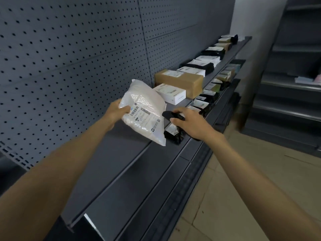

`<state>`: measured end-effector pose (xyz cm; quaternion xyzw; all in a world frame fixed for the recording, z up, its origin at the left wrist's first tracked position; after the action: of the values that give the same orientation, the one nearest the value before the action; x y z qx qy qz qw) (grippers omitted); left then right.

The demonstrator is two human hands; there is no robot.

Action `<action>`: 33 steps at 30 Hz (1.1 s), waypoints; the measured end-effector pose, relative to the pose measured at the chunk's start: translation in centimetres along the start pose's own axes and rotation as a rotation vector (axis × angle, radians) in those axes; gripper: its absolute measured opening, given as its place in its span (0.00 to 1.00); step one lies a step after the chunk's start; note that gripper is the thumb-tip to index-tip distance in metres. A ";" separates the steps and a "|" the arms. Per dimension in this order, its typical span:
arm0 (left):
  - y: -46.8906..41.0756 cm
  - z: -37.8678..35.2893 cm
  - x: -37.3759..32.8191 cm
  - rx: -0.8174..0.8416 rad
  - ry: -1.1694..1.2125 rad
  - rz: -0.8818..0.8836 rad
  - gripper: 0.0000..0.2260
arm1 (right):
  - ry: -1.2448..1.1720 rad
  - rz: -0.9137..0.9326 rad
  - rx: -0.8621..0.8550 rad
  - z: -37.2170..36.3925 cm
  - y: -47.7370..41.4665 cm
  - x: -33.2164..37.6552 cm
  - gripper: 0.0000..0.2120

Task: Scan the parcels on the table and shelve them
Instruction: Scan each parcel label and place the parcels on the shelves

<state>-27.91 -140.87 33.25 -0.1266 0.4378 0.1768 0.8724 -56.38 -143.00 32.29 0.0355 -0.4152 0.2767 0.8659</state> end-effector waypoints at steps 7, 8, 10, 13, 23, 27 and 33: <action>-7.8 2.0 5.7 -0.082 -0.591 0.125 0.19 | -0.008 0.082 0.147 -1.2 -10.0 -2.6 0.19; -8.6 2.0 5.9 -0.101 -0.684 0.136 0.21 | -0.008 0.086 0.162 -1.1 -11.3 -2.9 0.19; -9.9 1.7 6.1 -0.169 -0.861 0.146 0.24 | -0.006 0.096 0.189 -1.0 -13.7 -3.4 0.20; -11.4 0.3 5.2 -0.303 -1.108 -0.001 0.27 | 0.002 0.123 0.229 -1.0 -16.9 -4.1 0.19; -14.1 -9.0 2.8 0.119 -0.754 0.009 0.26 | 0.008 0.130 0.301 0.2 -21.4 -6.7 0.20; -15.0 -8.5 3.2 0.131 -0.903 0.099 0.26 | -0.005 0.139 0.308 0.8 -21.4 -7.6 0.20; -15.2 -8.8 3.7 0.210 -1.079 0.334 0.23 | -0.038 0.150 0.334 1.5 -19.9 -10.3 0.21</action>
<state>-25.76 -157.23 26.15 0.1399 -0.0402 0.3071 0.9405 -52.44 -164.90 29.01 0.1532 -0.3813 0.4049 0.8168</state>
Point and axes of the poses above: each hand's wrist, its own y-axis away from the middle knuckle, its own z-axis out of the back of the hand, x = y × z, the point moved 4 cm from there along -y, towards the middle knuckle, and after that the axes turned 7 degrees about -y, right-handed, at the moved point
